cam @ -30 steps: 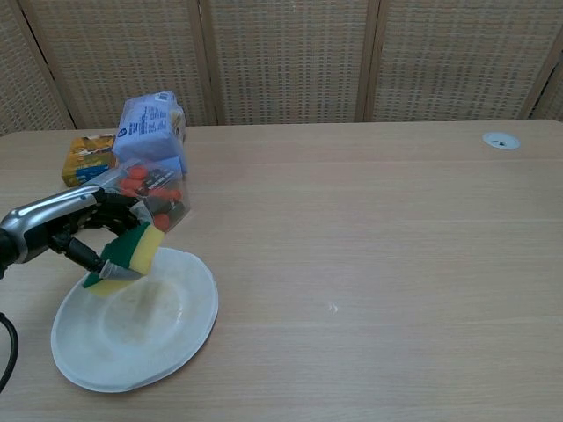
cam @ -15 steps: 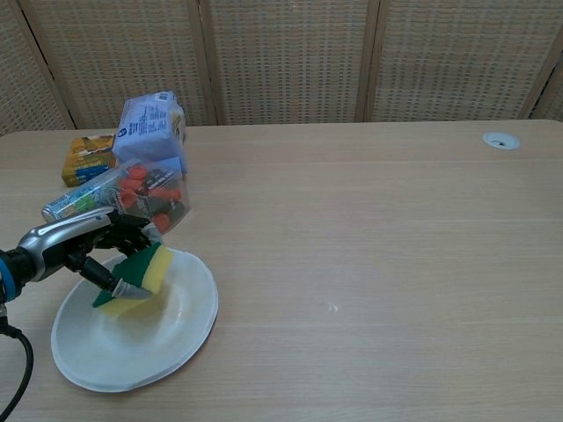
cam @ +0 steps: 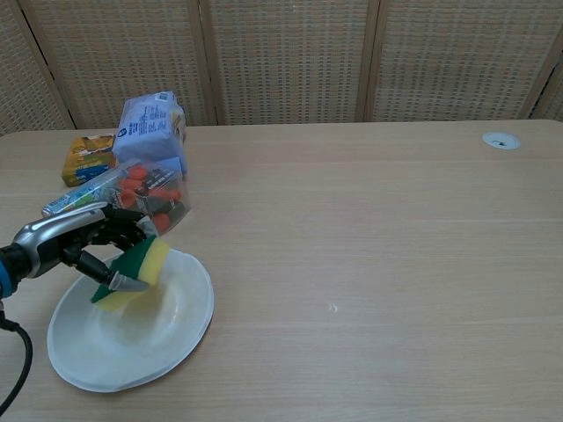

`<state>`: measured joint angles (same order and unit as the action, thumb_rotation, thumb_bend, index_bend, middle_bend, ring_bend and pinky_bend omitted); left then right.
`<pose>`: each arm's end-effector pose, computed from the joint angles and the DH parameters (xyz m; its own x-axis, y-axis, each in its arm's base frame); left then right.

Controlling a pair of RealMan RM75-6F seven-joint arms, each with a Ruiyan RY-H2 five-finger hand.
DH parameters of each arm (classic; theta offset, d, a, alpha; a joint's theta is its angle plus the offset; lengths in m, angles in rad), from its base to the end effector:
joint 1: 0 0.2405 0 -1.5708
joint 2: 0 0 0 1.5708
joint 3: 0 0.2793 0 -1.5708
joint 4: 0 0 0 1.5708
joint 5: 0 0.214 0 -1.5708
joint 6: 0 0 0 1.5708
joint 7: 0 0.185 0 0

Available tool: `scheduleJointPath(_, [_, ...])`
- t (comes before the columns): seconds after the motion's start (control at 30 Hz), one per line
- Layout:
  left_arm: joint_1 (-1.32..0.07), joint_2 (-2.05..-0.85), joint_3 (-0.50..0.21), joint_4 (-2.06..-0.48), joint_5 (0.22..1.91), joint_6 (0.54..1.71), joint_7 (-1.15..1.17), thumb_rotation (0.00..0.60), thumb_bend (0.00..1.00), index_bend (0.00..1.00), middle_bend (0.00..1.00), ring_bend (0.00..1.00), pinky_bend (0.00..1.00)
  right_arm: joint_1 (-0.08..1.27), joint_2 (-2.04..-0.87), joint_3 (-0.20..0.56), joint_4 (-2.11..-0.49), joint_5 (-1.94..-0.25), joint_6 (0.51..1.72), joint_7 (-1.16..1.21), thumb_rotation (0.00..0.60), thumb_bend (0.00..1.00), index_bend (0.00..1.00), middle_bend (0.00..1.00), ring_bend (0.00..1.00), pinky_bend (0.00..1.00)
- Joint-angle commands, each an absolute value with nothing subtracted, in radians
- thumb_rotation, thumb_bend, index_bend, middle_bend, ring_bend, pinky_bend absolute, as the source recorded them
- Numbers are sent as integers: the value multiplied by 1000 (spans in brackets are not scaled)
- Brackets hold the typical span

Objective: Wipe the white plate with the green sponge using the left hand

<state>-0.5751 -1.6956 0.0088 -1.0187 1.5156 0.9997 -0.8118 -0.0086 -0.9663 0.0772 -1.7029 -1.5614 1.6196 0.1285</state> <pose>-0.2649 0.3541 -0.0778 -0.1828 0.5227 0.8327 0.9554 -0.1056 0.2760 -0.3179 -0.1972 0.2297 0.3343 0.1210 0.9347 -0.9412 -0.0087 0.3377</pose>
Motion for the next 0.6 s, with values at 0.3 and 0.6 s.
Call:
scheduleJointPath(0.3, [-572, -1638, 4, -1057, 1497, 981, -775, 600, 0, 534, 442, 375, 338, -12, -962, 76, -1702, -1565, 1625, 142, 600, 0, 0, 0, 0, 0])
scheduleJointPath(0.6, [-578, -1704, 18, -1000, 1501, 950, -753, 600, 0, 534, 442, 375, 338, -9, -962, 76, -1702, -1563, 1618, 139, 600, 0, 0, 0, 0, 0])
